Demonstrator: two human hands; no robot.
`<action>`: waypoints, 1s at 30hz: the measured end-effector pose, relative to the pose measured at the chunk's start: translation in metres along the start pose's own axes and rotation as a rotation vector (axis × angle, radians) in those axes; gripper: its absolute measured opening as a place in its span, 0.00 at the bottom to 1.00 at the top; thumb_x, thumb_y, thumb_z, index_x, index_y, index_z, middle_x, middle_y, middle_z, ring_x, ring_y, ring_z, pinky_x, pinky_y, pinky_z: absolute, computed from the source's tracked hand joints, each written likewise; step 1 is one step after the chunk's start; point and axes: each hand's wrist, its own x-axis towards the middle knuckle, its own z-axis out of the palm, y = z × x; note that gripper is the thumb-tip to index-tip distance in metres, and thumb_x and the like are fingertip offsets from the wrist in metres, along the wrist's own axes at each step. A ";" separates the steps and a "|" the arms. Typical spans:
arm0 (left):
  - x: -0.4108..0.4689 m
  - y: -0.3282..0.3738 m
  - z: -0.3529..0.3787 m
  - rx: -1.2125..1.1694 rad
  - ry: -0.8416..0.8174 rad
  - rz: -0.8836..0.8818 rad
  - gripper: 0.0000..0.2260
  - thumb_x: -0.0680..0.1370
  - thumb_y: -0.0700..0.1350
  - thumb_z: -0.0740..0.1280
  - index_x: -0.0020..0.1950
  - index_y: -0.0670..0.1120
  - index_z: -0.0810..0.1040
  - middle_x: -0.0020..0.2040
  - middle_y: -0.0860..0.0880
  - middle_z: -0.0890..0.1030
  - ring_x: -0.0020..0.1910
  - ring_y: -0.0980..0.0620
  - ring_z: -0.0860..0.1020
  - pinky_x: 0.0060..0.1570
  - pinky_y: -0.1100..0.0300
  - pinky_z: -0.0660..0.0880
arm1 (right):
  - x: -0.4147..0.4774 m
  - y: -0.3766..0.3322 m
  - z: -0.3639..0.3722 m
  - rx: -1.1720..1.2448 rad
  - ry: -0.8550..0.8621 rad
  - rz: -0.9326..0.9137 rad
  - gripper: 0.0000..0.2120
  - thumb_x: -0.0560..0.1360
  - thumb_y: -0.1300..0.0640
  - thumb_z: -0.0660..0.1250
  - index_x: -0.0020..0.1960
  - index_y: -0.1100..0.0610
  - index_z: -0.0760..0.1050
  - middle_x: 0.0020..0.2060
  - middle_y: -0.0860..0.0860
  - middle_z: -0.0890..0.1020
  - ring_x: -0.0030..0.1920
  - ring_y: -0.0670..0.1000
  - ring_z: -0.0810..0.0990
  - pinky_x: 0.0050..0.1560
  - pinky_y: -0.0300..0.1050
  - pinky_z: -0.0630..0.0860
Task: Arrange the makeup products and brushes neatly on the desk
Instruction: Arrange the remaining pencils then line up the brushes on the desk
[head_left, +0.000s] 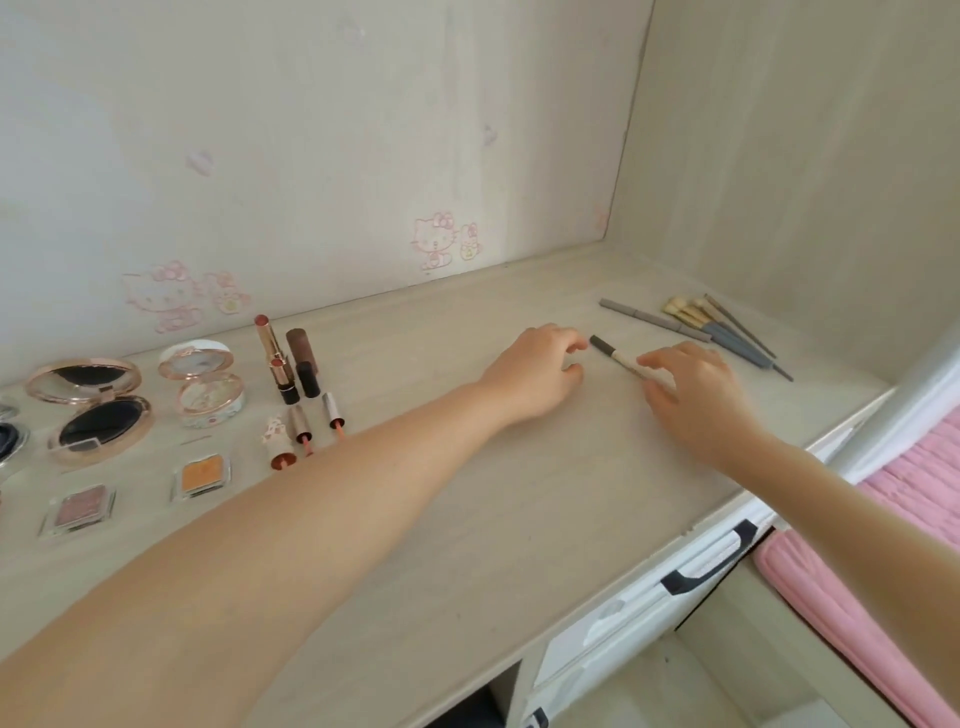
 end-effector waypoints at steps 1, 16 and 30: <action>0.010 0.001 0.006 0.001 -0.002 -0.001 0.18 0.78 0.42 0.62 0.68 0.45 0.72 0.66 0.45 0.74 0.66 0.46 0.70 0.66 0.53 0.66 | 0.001 0.006 0.001 -0.004 -0.003 0.009 0.13 0.76 0.61 0.64 0.60 0.58 0.77 0.55 0.57 0.78 0.56 0.61 0.74 0.58 0.51 0.69; 0.046 -0.009 0.021 0.070 0.025 0.078 0.09 0.78 0.40 0.63 0.56 0.44 0.78 0.57 0.44 0.77 0.58 0.44 0.72 0.60 0.52 0.69 | 0.008 0.020 0.005 -0.022 0.003 0.015 0.08 0.77 0.55 0.64 0.53 0.54 0.79 0.46 0.48 0.74 0.52 0.55 0.73 0.50 0.44 0.68; -0.041 -0.016 -0.048 -0.101 0.065 0.055 0.03 0.79 0.42 0.64 0.51 0.46 0.77 0.53 0.50 0.80 0.55 0.48 0.76 0.53 0.56 0.71 | -0.021 -0.048 -0.019 0.187 0.065 -0.084 0.06 0.75 0.61 0.69 0.50 0.56 0.81 0.41 0.51 0.77 0.36 0.41 0.73 0.41 0.18 0.64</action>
